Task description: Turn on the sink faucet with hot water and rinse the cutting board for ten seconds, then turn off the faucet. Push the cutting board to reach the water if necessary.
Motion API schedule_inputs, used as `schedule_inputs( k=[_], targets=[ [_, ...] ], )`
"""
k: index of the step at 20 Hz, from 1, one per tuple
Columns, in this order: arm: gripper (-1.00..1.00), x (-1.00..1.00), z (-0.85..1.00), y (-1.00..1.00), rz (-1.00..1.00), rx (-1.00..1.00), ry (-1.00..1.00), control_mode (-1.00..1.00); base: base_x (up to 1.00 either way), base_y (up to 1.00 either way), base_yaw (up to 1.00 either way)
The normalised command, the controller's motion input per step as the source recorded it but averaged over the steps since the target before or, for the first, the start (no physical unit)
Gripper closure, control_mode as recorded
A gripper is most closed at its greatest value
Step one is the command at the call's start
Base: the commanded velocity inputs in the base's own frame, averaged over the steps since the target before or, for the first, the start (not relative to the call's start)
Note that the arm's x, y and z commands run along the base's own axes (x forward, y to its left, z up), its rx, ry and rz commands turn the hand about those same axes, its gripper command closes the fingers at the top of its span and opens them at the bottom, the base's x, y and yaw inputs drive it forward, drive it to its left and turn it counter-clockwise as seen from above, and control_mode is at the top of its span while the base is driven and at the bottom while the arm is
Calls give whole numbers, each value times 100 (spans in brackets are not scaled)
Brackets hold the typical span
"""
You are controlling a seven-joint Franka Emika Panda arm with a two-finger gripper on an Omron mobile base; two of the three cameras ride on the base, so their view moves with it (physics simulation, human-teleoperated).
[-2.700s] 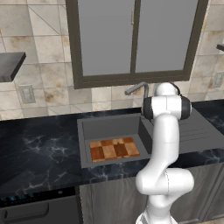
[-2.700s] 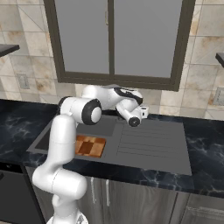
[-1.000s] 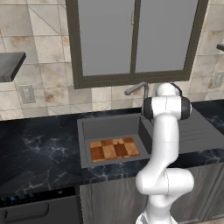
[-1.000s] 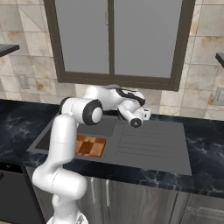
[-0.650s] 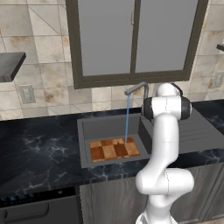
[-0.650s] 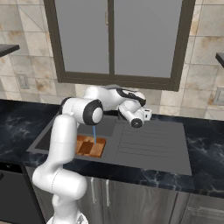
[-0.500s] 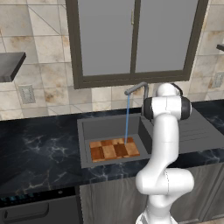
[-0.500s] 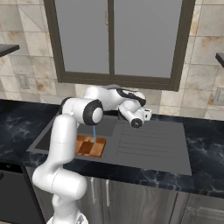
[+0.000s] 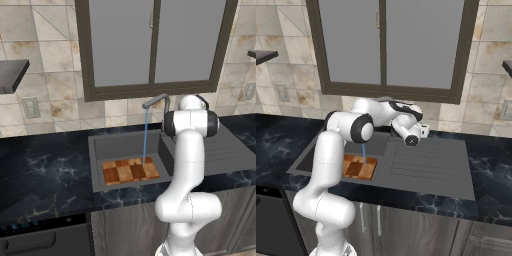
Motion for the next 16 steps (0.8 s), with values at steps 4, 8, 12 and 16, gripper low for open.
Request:
schedule_inputs(
  k=[4, 8, 12, 16],
  targets=[
    [-100, 0, 0, 0, 0, 0, 0, -100, 0, 0, 0],
    [-100, 0, 0, 0, 0, 0, 0, -100, 0, 0, 0],
    [-100, 0, 0, 0, 0, 0, 0, -100, 0, 0, 0],
    [-100, 0, 0, 0, 0, 0, 0, -100, 0, 0, 0]
  ],
)
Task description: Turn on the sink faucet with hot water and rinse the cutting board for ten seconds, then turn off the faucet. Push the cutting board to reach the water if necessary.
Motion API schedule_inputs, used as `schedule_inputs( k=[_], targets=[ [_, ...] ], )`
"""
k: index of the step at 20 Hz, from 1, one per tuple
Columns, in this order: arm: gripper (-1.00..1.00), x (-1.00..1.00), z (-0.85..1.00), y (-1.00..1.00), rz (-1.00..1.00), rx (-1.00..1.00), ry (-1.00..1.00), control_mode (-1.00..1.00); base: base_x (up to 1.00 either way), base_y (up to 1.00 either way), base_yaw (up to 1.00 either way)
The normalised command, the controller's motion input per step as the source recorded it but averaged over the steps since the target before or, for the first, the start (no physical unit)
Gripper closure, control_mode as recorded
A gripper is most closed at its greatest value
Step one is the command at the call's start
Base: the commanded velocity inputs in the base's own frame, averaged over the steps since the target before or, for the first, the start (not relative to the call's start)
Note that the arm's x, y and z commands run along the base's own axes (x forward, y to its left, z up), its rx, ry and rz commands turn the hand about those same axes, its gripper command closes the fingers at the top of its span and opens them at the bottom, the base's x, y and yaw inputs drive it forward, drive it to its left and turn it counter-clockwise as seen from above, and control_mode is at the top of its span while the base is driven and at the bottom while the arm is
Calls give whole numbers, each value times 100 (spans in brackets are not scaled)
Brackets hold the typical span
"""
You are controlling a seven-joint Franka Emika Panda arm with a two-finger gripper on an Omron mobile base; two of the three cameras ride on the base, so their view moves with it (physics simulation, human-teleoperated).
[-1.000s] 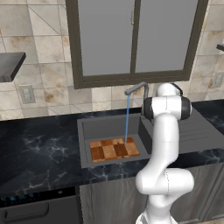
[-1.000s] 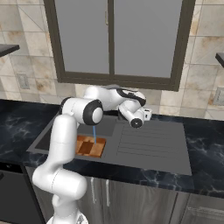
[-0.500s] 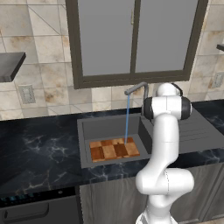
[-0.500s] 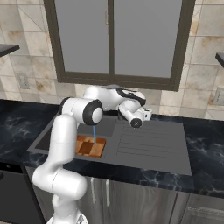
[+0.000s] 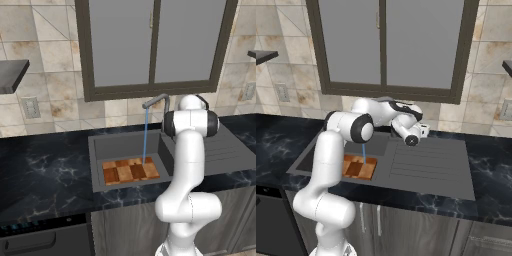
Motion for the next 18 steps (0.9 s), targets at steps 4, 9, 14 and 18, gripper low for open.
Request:
schedule_inputs(
  k=[4, 9, 14, 18],
  targets=[
    [-100, 0, 0, 0, 0, 0, 1, -100, 0, 0, 0],
    [-100, 0, 0, -1, 0, 0, 0, -100, 0, 0, 0],
    [-100, 0, 4, -1, 0, 0, 0, -100, 0, 0, 0],
    [-100, 0, 8, -1, 0, 0, 0, -100, 0, 0, 0]
  ],
)
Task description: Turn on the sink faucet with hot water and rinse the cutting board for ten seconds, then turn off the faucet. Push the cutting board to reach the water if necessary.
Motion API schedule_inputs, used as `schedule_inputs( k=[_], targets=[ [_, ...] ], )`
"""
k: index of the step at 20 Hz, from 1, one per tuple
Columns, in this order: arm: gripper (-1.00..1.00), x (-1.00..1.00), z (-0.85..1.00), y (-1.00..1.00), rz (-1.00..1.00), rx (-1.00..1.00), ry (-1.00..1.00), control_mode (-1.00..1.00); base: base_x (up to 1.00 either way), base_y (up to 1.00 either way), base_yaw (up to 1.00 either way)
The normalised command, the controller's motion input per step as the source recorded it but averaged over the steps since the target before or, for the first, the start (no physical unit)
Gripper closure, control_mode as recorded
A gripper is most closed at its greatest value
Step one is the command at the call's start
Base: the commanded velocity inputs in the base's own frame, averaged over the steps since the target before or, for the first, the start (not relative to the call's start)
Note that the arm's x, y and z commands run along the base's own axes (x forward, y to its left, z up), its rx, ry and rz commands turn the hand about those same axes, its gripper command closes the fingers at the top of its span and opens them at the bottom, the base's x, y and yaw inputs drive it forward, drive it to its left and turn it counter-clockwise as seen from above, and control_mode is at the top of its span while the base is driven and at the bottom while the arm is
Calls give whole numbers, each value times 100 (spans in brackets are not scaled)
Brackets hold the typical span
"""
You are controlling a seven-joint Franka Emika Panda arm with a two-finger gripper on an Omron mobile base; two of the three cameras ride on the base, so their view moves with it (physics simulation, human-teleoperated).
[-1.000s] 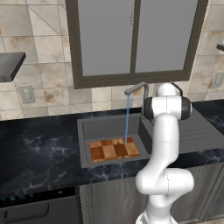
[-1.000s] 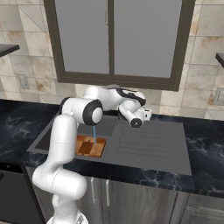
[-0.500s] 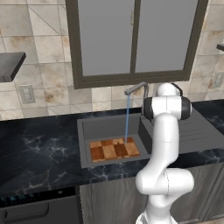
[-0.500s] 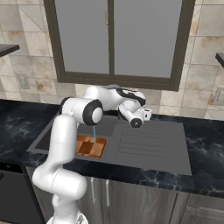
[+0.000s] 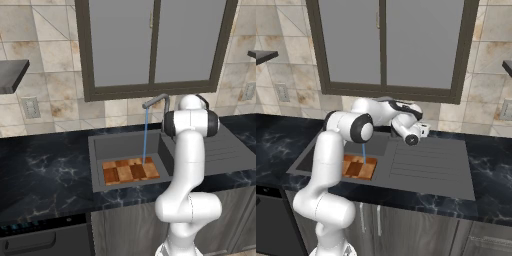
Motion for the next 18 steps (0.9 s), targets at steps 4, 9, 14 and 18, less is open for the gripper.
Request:
schedule_inputs(
  k=[4, 9, 14, 18],
  targets=[
    [-100, -3, 23, -3, 0, 0, 0, -100, 0, 0, 0],
    [-100, -7, 32, -7, 0, 0, 0, -100, 0, 0, 0],
    [-100, -11, 28, -8, 0, 0, 0, -100, 0, 0, 0],
    [-100, -21, 16, -19, 0, 0, 0, -100, 0, 0, 0]
  ],
)
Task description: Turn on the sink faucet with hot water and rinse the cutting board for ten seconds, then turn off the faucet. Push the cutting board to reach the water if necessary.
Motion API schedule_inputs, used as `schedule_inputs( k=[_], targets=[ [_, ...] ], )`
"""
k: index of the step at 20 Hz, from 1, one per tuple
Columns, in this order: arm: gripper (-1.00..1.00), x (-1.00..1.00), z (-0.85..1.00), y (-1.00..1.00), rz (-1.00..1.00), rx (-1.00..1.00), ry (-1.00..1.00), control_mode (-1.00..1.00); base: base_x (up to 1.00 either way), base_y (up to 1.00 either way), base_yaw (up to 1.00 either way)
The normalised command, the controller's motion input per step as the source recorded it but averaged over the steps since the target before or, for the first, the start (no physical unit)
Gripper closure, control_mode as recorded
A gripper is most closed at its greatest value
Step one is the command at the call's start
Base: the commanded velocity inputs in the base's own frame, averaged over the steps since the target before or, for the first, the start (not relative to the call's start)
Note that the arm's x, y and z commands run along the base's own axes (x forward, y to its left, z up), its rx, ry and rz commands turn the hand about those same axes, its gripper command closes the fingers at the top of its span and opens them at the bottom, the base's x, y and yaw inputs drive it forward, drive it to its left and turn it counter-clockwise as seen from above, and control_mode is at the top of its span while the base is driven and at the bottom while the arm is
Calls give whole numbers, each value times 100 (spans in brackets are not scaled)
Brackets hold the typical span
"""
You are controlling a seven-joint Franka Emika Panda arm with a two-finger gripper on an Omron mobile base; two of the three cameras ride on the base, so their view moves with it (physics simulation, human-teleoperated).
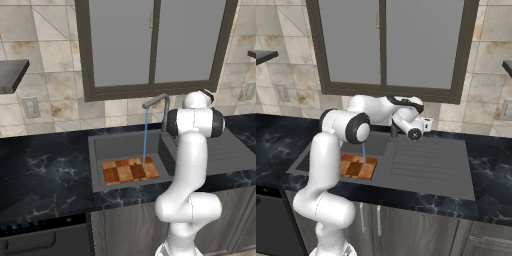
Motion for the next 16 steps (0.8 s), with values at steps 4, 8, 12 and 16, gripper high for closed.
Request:
schedule_inputs(
  k=[4, 8, 12, 16],
  targets=[
    [-100, -34, 0, -18, 0, 0, 0, -100, 0, 0, 0],
    [-100, -29, 0, -12, 0, 0, 0, -100, 0, 0, 0],
    [-100, -15, 0, -18, 0, 0, 0, -100, 0, 0, 0],
    [-100, -11, 0, -23, 0, 0, 0, -100, 0, 0, 0]
  ],
)
